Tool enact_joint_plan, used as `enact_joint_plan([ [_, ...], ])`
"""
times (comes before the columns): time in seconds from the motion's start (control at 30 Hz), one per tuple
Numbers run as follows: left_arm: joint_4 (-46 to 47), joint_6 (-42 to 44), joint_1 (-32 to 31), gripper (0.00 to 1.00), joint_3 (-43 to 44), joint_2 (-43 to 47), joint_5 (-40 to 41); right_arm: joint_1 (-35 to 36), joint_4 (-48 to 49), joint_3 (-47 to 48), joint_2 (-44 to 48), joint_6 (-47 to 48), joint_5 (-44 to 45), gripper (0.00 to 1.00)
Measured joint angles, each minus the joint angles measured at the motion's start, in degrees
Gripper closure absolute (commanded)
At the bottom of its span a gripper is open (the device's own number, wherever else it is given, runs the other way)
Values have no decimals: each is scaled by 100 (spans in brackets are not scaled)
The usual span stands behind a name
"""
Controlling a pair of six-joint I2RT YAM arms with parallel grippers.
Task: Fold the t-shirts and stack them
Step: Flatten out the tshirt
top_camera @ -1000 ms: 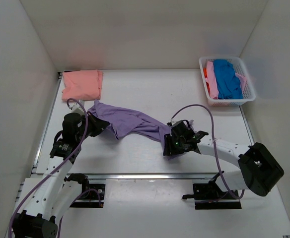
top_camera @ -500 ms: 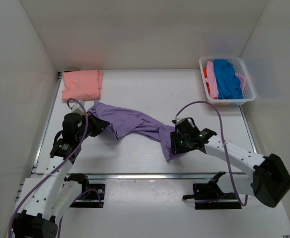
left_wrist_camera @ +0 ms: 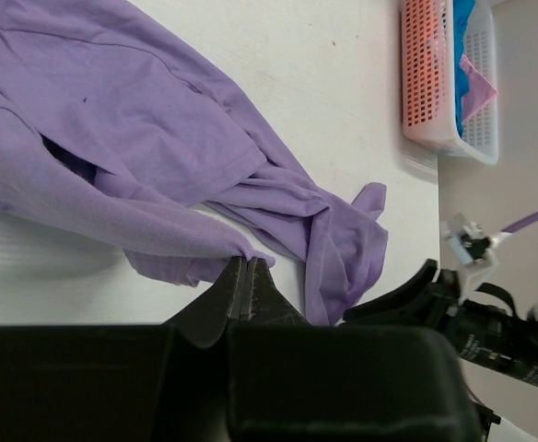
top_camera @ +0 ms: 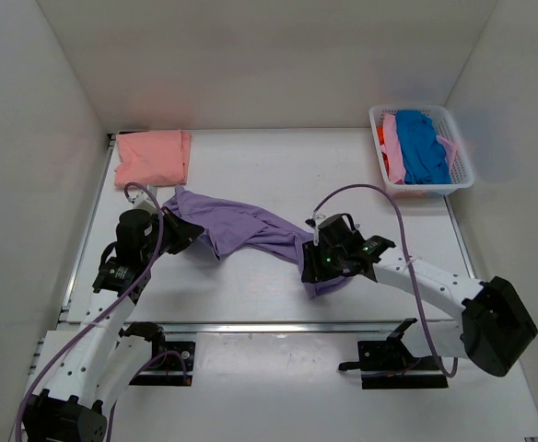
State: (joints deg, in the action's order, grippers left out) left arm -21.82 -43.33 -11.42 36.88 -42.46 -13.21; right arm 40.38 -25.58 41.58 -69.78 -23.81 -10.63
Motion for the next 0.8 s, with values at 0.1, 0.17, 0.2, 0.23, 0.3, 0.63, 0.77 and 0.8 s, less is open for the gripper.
enact_joint_plan([
  [0.1, 0, 0, 0, 100, 0, 0, -13, 208, 109, -4, -374, -20, -17, 68],
  [0.17, 2, 0, 0, 100, 0, -11, -15, 315, 186, -48, -533, -44, -11, 68],
  [0.2, 0, -2, 0, 100, 0, -17, -15, 372, 216, -96, -586, -63, 17, 68],
  [0.23, 4, -2, 0, 100, 0, -20, -17, 415, 236, -153, -614, -85, 37, 67],
  [0.3, 4, -2, 0, 100, 0, -20, -17, 433, 264, -293, -612, -131, 70, 68],
  [0.63, 129, -20, -2, 100, -85, -22, -55, 376, 260, -490, -627, -166, 247, 72],
  [0.77, 133, -20, 0, 100, -109, -17, -83, 431, 282, -385, -868, -162, 262, 77],
  [0.8, 131, -20, 0, 100, -109, -17, -85, 466, 286, -323, -946, -166, 267, 81],
])
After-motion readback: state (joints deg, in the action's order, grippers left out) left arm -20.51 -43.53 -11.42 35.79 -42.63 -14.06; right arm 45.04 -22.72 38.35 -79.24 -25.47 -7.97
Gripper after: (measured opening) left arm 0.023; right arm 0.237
